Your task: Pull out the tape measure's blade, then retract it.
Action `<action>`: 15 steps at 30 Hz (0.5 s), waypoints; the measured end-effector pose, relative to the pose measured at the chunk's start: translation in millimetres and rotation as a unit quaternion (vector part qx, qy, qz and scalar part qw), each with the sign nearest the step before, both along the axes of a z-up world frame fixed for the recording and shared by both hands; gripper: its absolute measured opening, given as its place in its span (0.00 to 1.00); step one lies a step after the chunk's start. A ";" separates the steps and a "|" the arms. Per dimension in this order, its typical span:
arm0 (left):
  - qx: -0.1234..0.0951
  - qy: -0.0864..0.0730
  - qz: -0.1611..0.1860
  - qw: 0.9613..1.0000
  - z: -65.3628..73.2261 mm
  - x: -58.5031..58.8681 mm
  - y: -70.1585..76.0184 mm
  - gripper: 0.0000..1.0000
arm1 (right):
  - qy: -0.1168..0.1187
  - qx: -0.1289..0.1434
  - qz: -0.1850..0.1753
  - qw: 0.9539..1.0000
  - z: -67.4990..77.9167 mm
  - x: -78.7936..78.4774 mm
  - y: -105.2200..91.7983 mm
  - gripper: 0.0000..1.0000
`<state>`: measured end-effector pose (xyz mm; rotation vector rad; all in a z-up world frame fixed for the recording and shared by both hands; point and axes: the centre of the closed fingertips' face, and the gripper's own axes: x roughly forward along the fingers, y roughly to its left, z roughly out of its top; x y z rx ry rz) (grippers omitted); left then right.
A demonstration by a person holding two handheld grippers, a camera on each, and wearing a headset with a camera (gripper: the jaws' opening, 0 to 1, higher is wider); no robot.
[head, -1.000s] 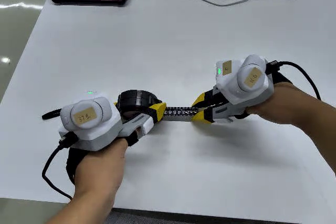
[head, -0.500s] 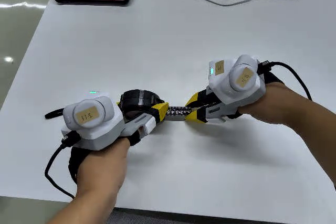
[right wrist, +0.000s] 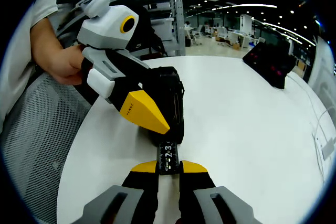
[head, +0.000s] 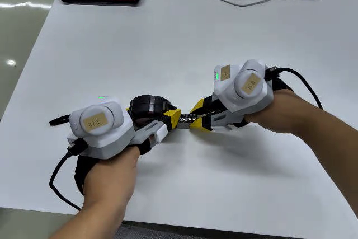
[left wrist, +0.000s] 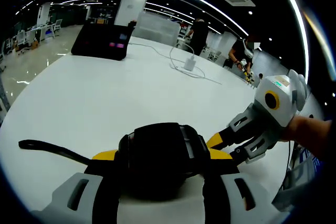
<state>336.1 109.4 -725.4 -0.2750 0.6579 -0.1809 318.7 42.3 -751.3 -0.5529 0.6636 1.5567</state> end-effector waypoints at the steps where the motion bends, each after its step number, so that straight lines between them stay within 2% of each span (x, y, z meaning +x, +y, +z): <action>1: 0.001 0.000 0.000 1.000 -0.1 0.0 0.0 0.59 | -0.001 0.001 0.000 1.000 0.2 -0.1 1.9 0.11; 15: 0.000 0.001 0.000 1.000 0.0 -0.1 -0.1 0.59 | 0.000 0.011 -0.001 1.000 -0.1 0.2 15.5 0.11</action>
